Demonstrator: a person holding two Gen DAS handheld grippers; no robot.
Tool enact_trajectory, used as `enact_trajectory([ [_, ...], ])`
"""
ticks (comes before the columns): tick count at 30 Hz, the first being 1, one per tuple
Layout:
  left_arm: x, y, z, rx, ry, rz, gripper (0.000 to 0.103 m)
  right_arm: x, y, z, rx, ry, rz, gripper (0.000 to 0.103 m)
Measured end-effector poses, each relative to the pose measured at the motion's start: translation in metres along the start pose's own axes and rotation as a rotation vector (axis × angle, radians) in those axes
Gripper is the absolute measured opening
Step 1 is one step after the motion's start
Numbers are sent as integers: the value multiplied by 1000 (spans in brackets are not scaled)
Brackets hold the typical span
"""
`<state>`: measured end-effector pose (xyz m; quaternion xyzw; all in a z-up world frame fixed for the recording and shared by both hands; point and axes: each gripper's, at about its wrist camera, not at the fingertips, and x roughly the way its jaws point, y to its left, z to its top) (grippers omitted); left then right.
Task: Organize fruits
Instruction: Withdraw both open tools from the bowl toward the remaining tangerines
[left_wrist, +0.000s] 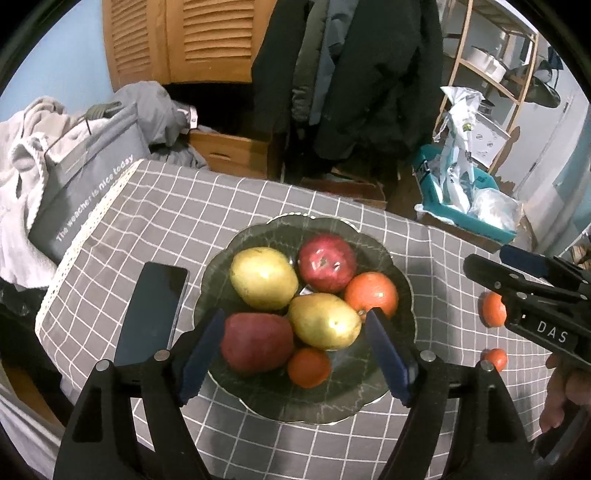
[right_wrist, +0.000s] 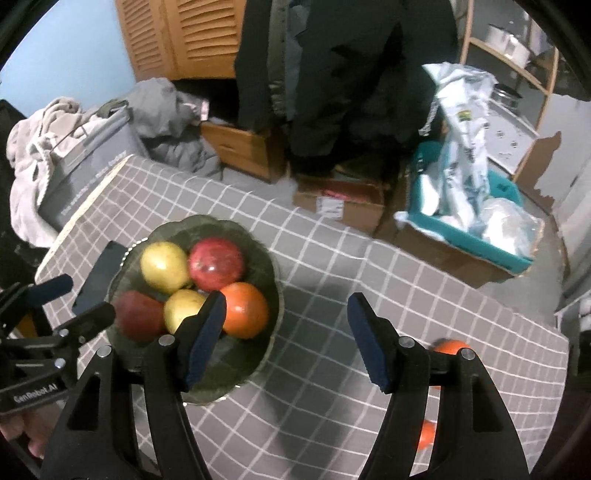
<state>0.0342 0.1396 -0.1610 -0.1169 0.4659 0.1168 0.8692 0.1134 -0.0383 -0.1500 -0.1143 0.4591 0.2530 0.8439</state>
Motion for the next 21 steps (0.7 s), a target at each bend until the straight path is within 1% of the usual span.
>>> enact_trajectory([
  [3,-5,-8,2,13,-16,-3,80,-8,-10,-2,5,-15,-22,69],
  [5,-8,-12,3,18,-23,-6,80,-13,-16,-4,10,-25,-39,74],
  [7,-11,-16,4,24,-30,-10,81,-19,-23,-6,18,-38,-53,75],
  [12,-18,-28,7,38,-47,-19,81,-32,-38,-9,39,-58,-70,76],
  [15,-22,-36,9,46,-53,-31,81,-39,-46,-11,49,-69,-81,79],
  [16,-22,-39,10,49,-53,-35,82,-41,-49,-12,54,-72,-84,80],
  [18,-23,-44,10,56,-58,-37,87,-44,-56,-15,65,-73,-87,80],
  [21,-22,-55,12,69,-59,-44,87,-47,-66,-18,83,-72,-93,80],
])
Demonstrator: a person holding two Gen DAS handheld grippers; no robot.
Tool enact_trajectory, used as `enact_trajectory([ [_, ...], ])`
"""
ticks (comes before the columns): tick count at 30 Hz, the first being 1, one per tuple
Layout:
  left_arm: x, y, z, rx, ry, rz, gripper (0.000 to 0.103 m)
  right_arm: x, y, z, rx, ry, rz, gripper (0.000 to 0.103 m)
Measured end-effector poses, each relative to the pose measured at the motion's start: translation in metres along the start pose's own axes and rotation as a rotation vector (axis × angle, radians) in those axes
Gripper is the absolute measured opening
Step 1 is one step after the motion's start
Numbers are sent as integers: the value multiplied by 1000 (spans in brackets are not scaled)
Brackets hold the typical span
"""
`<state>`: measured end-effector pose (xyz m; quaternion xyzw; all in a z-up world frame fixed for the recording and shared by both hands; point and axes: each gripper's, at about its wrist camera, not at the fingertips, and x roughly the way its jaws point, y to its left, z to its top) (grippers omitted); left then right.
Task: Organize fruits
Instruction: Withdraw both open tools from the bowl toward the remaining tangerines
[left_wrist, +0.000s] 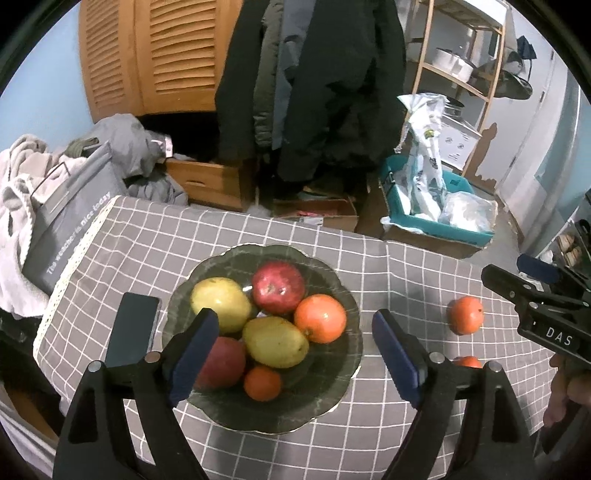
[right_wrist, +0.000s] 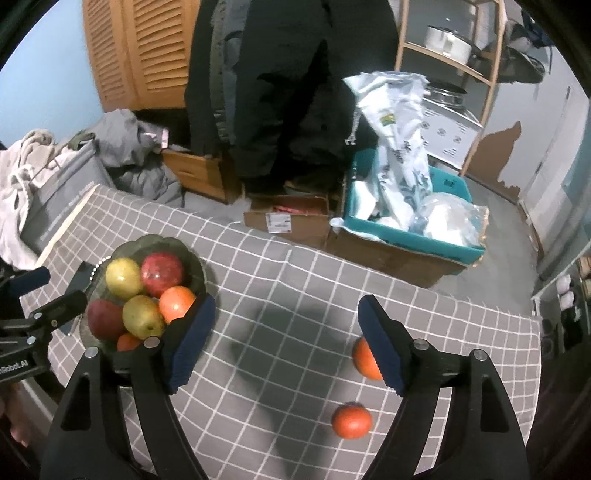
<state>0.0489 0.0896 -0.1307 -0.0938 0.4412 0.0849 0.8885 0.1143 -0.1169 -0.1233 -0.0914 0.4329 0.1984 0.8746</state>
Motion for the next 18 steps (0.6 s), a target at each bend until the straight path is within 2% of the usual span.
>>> enact_trajectory([
  [10,12,-36,5,42,20,-28,87,5,-39,-15,48,31,-40,80],
  [18,34,-70,7,94,61,-42,87,30,-80,-31,116,117,-64,80],
])
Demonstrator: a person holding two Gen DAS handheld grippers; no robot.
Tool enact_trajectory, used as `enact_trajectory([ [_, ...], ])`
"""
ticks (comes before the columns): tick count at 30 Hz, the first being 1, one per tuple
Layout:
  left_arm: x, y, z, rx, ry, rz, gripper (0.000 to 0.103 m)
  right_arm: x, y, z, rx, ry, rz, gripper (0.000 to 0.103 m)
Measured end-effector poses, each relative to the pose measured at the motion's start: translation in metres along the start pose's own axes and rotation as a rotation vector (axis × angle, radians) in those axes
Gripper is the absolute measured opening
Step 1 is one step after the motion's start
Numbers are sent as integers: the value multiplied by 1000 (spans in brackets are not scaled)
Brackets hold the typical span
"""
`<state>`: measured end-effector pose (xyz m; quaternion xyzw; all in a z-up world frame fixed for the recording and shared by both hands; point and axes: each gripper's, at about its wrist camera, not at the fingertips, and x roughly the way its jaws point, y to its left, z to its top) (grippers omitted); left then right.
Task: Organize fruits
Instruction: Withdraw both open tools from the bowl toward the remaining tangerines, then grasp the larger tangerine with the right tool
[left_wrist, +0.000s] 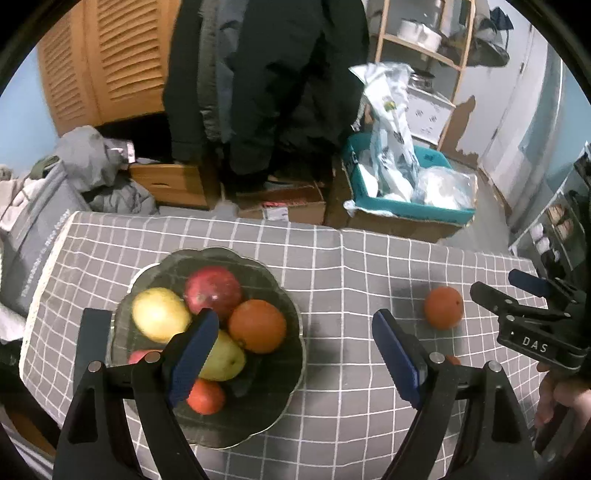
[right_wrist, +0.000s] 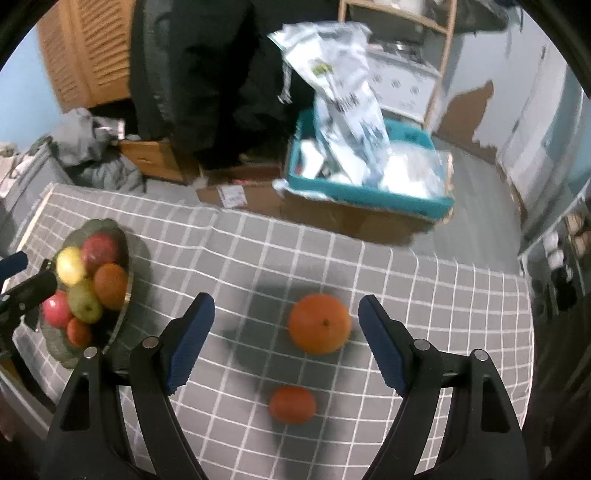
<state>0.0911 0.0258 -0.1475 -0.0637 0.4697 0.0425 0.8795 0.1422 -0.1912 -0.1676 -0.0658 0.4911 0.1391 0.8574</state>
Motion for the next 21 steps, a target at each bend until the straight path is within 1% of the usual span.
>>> enact_trajectory([
  [5,24,-17,-1,39,41,10,87,26,-15,-9,31,69,5,80],
  [7,36,-23,-2,50,70,17,87,35,-18,-12,38,92,6,80],
  [11,55,-30,-3,65,98,27,87,52,-23,-15,50,128,8,81],
  [18,83,-34,-4,59,156,24,87,80,-27,-20,70,187,12,80],
  [21,90,-37,-5,66,168,29,87,91,-29,-22,81,209,14,80],
])
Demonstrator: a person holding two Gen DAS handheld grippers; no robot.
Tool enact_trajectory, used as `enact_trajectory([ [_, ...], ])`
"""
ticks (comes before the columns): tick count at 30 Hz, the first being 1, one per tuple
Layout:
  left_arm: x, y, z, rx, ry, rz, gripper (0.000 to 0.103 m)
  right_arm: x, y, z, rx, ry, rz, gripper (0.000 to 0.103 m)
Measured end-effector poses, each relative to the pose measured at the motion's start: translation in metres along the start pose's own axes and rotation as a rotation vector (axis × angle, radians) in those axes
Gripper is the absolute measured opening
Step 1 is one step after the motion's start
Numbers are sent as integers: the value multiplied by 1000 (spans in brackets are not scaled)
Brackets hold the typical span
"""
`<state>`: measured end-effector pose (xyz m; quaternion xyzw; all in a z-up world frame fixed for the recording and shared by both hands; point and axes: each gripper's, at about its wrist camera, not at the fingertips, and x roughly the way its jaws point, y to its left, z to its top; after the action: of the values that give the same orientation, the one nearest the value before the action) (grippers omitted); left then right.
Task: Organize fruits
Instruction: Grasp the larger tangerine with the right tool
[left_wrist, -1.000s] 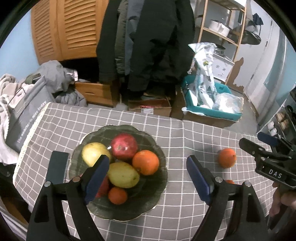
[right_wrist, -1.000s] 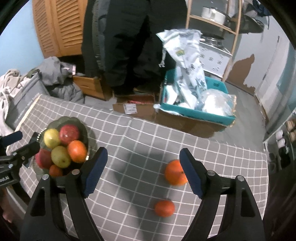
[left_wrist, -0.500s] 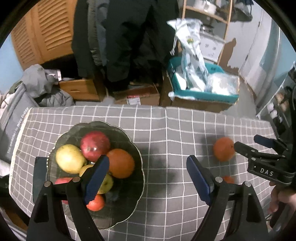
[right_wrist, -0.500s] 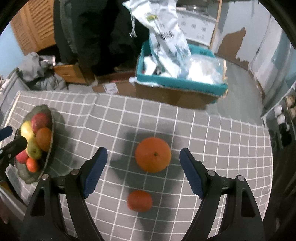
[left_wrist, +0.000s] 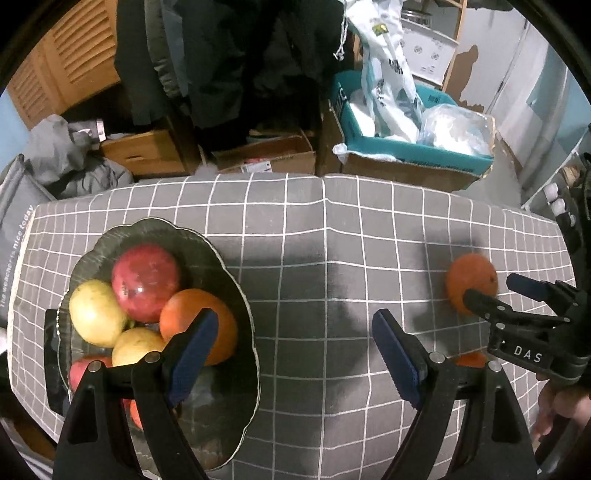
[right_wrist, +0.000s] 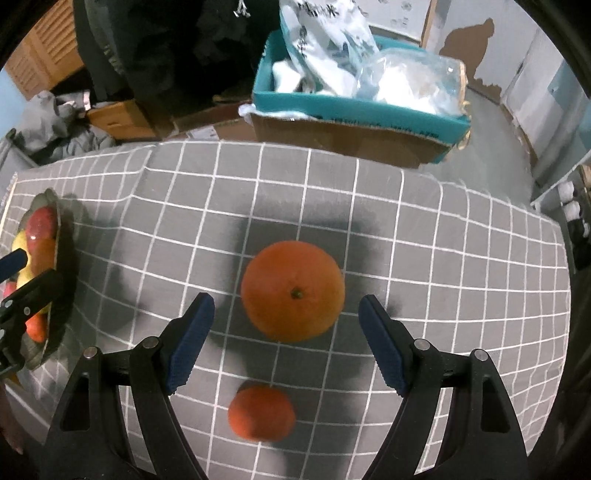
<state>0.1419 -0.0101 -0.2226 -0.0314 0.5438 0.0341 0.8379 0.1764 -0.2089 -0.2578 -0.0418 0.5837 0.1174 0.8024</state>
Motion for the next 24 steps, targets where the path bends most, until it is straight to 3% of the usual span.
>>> enact_trajectory([
  [12,19,-4,2,-9,42,-21,87,28,-5,0,28,53,19,80],
  [14,19,-5,2,-11,44,-30,87,29,-6,0,31,53,18,71],
  [24,14,-17,0,21,39,-49,87,17,-12,-9,31,39,0,68],
])
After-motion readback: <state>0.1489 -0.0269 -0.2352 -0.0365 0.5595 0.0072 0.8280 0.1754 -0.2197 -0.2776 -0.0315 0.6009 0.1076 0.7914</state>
